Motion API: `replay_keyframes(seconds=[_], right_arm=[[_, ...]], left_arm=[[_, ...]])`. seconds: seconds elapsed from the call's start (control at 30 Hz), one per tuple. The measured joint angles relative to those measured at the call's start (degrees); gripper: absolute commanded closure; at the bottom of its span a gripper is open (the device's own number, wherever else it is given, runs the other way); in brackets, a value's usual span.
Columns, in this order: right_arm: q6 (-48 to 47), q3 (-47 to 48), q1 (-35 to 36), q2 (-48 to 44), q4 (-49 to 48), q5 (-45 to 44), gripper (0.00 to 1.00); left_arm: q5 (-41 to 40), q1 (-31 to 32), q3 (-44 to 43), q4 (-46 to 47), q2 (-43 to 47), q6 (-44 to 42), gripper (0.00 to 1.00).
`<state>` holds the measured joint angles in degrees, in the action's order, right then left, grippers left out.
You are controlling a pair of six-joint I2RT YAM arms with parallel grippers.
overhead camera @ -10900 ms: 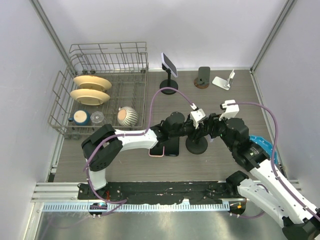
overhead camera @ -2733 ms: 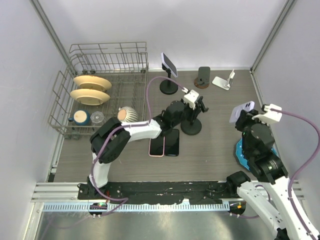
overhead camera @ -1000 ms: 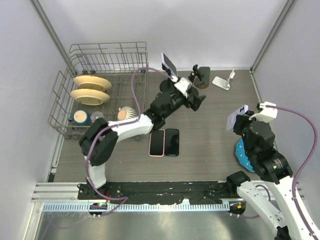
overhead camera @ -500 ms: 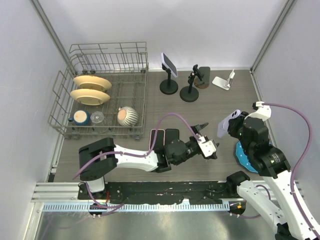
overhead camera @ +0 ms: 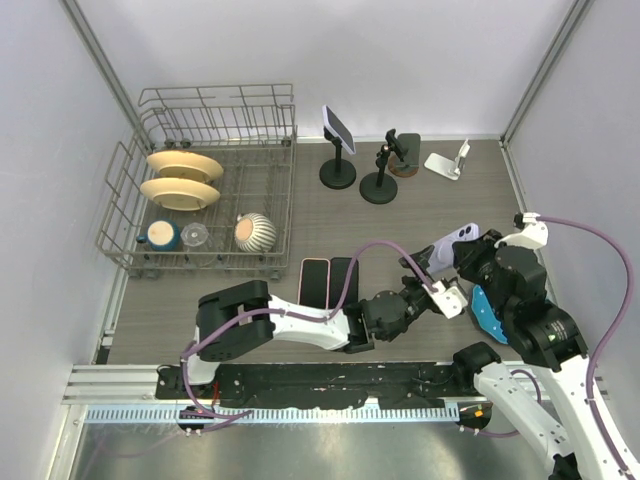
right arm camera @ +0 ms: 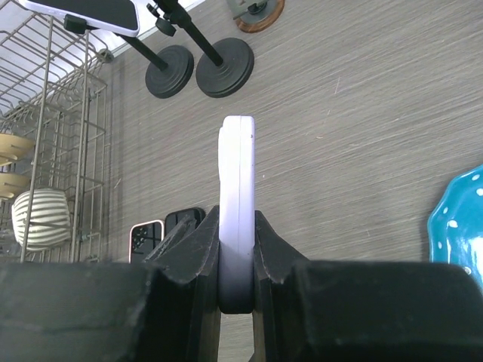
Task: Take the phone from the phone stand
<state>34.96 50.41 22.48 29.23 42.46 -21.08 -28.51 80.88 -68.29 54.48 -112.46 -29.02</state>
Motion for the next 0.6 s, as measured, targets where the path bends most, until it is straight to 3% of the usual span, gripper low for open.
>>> replay_keyframes(seconds=[0.03, 0.13, 0.17, 0.23, 0.27, 0.4, 0.43, 0.47, 0.53, 0.57, 0.6], right_arm=[[0.28, -0.13, 0.00, -0.07, 0.02, 0.17, 0.99], [1.14, -0.87, 0.00, -0.13, 0.02, 0.74, 0.99], [1.29, -1.07, 0.00, -0.13, 0.00, 0.87, 0.99], [1.70, -1.66, 0.00, -0.37, 0.02, 1.05, 0.99], [2.05, -2.01, 0.00, -0.57, -0.15, 1.11, 0.97], [3.56, -2.75, 0.00, -1.53, -0.87, 1.31, 0.90], [4.31, -2.93, 0.00, -1.68, -0.79, 1.29, 0.86], [4.76, -3.10, 0.00, -1.77, -0.81, 1.36, 0.74], [5.70, -3.43, 0.00, -1.90, -0.79, 1.46, 0.61], [5.64, -3.56, 0.00, -1.97, -0.81, 1.46, 0.47], [5.64, -3.67, 0.00, -2.03, -0.79, 1.49, 0.42]], left_arm=[[-0.74, 0.04, -0.79, -0.02, -0.52, 0.00, 0.20], [-2.19, 0.09, -2.67, -0.04, -1.31, -0.02, 0.39], [-2.43, 0.09, -2.95, -0.04, -1.33, 0.07, 0.51], [-3.02, 0.13, -3.48, 0.17, -1.33, 0.15, 0.60], [-3.04, 0.17, -3.61, 0.07, -1.33, 0.20, 0.71], [-3.85, 0.87, -3.61, -0.04, -1.75, 0.02, 0.96], [-4.13, 0.98, -3.61, -0.11, -1.81, -0.09, 1.00], [-4.68, 1.16, -3.61, -0.20, -1.92, -0.13, 1.00], [-5.42, 1.31, -3.58, -0.37, -1.97, 0.02, 1.00], [-5.70, 1.38, -3.52, -0.48, -1.97, 0.31, 1.00], [-6.05, 1.49, -3.48, -0.52, -1.97, 0.81, 1.00]])
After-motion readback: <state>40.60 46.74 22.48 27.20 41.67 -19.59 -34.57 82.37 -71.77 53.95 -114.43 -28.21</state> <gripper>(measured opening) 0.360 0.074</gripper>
